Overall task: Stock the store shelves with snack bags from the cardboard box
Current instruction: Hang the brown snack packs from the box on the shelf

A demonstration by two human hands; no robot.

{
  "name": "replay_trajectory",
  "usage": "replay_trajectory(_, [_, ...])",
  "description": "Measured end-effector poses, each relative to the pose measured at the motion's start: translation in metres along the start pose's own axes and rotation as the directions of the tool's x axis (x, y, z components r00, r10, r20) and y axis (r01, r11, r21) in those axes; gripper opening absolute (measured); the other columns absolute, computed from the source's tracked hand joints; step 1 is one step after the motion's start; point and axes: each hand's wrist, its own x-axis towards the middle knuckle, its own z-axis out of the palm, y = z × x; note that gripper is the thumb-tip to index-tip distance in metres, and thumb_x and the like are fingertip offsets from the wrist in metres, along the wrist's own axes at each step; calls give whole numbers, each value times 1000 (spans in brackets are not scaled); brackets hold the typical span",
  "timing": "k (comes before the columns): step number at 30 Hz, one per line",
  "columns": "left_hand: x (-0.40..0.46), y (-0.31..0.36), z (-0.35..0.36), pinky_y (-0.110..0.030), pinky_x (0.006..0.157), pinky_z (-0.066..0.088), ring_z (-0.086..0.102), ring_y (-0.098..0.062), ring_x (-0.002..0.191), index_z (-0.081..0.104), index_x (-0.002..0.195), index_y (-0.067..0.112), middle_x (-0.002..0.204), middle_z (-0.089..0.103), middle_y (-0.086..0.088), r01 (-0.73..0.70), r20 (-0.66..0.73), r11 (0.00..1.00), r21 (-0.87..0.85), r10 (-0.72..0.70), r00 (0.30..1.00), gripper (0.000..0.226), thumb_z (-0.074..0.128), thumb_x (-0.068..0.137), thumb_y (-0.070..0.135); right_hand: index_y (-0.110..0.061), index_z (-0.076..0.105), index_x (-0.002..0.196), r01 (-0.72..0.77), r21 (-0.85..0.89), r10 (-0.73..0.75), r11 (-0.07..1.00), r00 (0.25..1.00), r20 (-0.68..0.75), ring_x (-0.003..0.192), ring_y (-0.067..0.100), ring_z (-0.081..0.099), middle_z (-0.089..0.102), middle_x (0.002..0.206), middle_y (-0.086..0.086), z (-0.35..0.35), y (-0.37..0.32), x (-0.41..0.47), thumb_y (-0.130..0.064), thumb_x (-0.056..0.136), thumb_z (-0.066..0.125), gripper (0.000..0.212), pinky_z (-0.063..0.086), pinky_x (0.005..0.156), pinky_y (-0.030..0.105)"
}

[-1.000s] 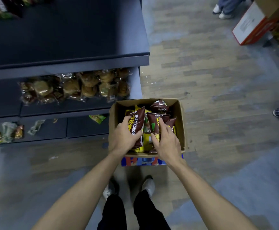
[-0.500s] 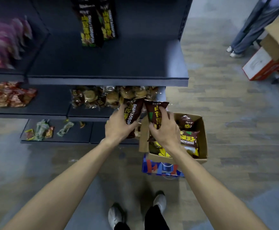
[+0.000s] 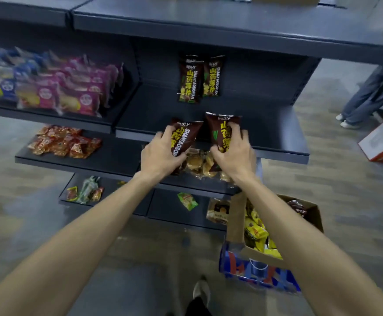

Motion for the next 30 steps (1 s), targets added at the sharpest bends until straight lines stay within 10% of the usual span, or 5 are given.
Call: replay_trajectory(30, [285,-14,149,-42,94,38,42,-34,112,30,138,2,130,37,-21,73,-268,997,-9,-72,961,73,61,82,37,-22,20,156,115,-113,-142,987,950,-278,117,29,49,24,155,16,170,17,303,-41,94,48,70,57,72,35])
